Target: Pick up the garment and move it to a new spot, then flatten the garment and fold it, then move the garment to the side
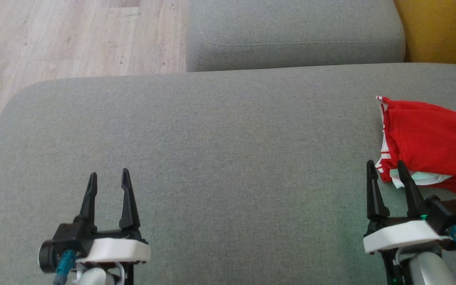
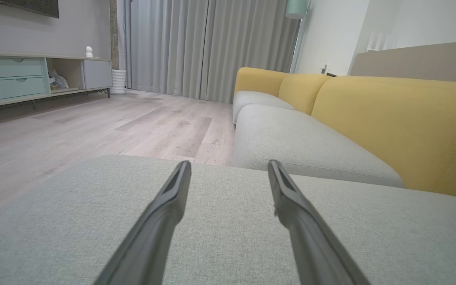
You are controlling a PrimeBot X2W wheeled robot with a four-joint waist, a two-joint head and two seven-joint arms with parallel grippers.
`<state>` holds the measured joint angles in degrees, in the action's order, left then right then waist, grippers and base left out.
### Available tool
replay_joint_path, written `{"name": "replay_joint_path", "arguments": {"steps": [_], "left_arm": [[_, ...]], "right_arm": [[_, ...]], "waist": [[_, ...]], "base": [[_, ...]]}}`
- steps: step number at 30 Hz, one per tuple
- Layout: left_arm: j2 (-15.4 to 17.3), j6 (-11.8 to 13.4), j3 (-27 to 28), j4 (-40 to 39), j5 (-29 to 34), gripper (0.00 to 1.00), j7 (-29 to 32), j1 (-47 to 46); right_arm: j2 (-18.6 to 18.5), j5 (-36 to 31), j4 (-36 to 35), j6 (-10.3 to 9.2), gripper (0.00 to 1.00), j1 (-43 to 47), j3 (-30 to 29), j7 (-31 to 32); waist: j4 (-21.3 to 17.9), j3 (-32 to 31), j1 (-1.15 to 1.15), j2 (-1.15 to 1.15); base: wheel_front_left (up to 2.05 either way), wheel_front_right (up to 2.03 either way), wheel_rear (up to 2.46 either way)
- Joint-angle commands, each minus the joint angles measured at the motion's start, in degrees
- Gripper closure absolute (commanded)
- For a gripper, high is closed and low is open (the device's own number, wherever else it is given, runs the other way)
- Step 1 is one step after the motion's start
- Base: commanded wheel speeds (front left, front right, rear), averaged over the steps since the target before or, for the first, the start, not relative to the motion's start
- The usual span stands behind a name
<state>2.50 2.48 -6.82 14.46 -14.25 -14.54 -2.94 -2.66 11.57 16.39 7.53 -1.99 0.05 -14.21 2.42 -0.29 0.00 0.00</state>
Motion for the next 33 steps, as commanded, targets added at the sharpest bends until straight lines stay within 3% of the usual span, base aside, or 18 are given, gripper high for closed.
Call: {"name": "replay_joint_path", "arguments": {"steps": [1,12,28,29,33], "left_arm": [[0.4,-0.1,2.3,-1.9,-0.6,0.00,-0.5,-1.3],[0.4,-1.7,3.2,-2.7,-2.1,0.00,-0.5,-0.8],[0.4,-1.6,3.8,-1.5,-5.1,0.00,-0.5,-1.3],[0.0,-1.5,1.6,0.5,-5.0,1.00,0.0,0.8],[-0.1,-1.6,1.6,2.9,-5.8,1.00,0.7,1.4]], "right_arm": [[-0.2,-0.5,-2.2,-0.04,0.00,-1.3,1.7,-0.8],[-0.2,-0.6,-2.6,-0.04,0.00,-1.3,2.3,-0.8],[-0.2,-0.2,-2.4,-0.04,0.00,-1.6,2.7,-0.8],[0.0,-0.5,-0.2,0.01,1.00,0.0,1.2,0.0],[0.1,0.5,1.9,0.01,1.00,0.8,1.2,0.3]], "waist": [[0.0,0.0,0.00,0.00],[-0.2,0.3,0.00,0.00],[-0.6,1.1,0.00,0.00],[-0.6,1.1,0.00,0.00],[-0.6,1.1,0.00,0.00]], "base": [[0.00,0.00,0.00],[0.00,0.00,0.00],[0.00,0.00,0.00],[0.00,0.00,0.00],[0.00,0.00,0.00]]}}
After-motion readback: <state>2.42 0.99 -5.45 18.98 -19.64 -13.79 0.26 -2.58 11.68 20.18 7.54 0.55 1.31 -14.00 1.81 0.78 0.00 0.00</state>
